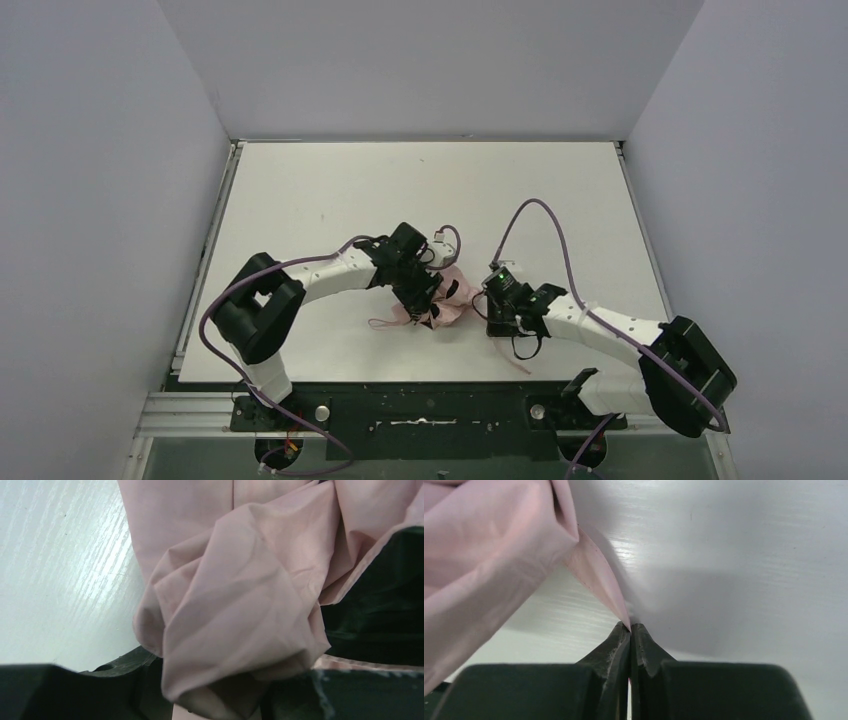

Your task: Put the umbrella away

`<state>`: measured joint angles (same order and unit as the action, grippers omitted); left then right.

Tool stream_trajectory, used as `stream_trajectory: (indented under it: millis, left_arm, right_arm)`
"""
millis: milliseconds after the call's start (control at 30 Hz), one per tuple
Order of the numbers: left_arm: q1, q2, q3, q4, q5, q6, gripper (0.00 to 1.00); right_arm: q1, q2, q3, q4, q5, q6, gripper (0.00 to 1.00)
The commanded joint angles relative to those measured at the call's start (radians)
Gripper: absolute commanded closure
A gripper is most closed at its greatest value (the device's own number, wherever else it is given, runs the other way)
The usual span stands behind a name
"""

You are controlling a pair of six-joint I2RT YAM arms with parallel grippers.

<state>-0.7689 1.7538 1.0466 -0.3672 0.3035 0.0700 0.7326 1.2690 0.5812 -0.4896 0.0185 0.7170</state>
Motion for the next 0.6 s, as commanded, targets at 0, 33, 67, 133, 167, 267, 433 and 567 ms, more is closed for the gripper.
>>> stream_trajectory:
  millis: [0,33,67,133,167,267,433,567]
  left_arm:
    - [0.020,0.019,0.048,-0.037,-0.138,-0.055,1.00]
    - [0.025,0.018,0.051,-0.039,-0.148,-0.062,1.00]
    - [0.031,0.017,0.054,-0.041,-0.159,-0.064,1.00]
    - [0.048,0.005,0.057,-0.040,-0.176,-0.101,1.00]
    - [0.055,-0.005,0.056,-0.035,-0.177,-0.110,1.00]
    - [0.080,-0.033,0.054,-0.022,-0.179,-0.128,1.00]
    - [0.135,-0.066,0.064,-0.019,-0.153,-0.145,1.00]
    - [0.155,-0.075,0.074,-0.024,-0.155,-0.141,1.00]
  right_arm:
    - [0.027,-0.072,-0.023,0.002,-0.047,0.017,1.00]
    - [0.047,-0.091,-0.024,-0.008,-0.037,0.031,1.00]
    - [0.076,-0.109,-0.029,-0.020,-0.023,0.049,1.00]
    - [0.128,-0.137,-0.036,-0.043,0.012,0.085,1.00]
    - [0.152,-0.142,-0.040,-0.044,0.008,0.100,1.00]
    - [0.222,-0.137,-0.052,-0.038,-0.011,0.149,1.00]
    - [0.297,-0.126,-0.065,-0.042,-0.064,0.205,1.00]
    - [0.345,-0.125,-0.078,-0.031,-0.083,0.232,1.00]
